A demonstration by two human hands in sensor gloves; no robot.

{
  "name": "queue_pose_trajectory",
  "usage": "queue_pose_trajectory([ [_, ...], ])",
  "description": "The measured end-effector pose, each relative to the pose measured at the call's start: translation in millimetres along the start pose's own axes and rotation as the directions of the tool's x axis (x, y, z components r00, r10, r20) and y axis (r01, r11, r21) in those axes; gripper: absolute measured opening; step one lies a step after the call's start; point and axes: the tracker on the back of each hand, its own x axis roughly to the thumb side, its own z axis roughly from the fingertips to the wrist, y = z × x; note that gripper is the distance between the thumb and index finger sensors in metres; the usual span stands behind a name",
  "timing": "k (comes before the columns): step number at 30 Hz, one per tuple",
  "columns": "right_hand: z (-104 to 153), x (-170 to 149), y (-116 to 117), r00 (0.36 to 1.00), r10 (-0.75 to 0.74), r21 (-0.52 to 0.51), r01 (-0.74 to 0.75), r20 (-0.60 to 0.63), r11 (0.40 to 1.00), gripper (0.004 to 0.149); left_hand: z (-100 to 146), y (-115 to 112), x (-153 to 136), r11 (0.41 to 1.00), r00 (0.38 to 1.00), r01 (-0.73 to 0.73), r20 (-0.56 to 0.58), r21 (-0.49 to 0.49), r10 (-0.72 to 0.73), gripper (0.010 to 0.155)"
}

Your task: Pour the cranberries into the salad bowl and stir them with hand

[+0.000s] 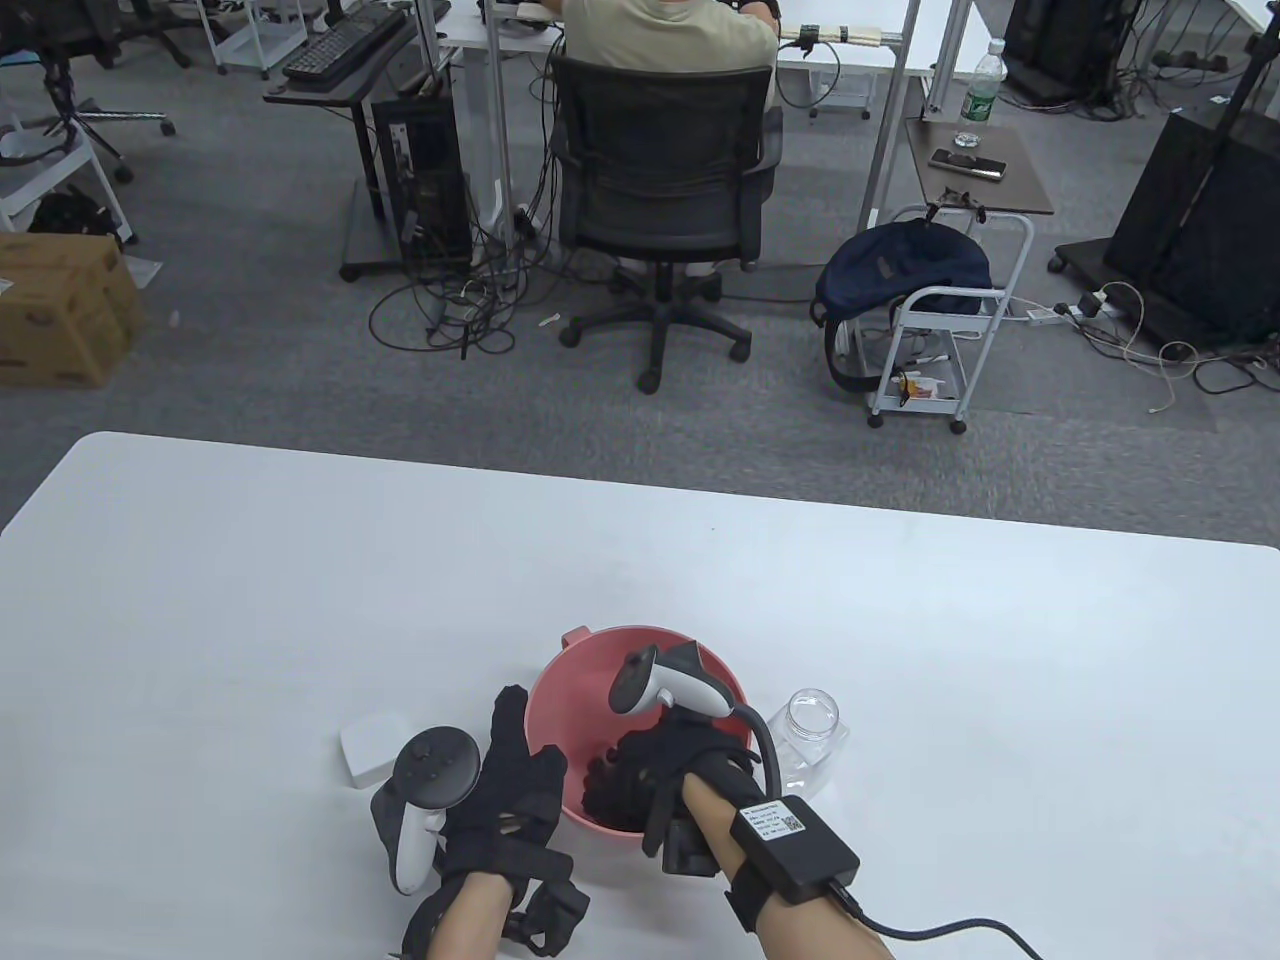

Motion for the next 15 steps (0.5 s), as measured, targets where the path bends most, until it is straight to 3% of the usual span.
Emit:
queue_pose_trajectory([
  [15,-2.2,0.7,2.9,0.997,0.061,-0.012,-0.061,0.038,0.998,0.069,-0.3,-0.4,-0.1,1.000,1.000,0.003,0.001,0.000,-0.003,0.077],
])
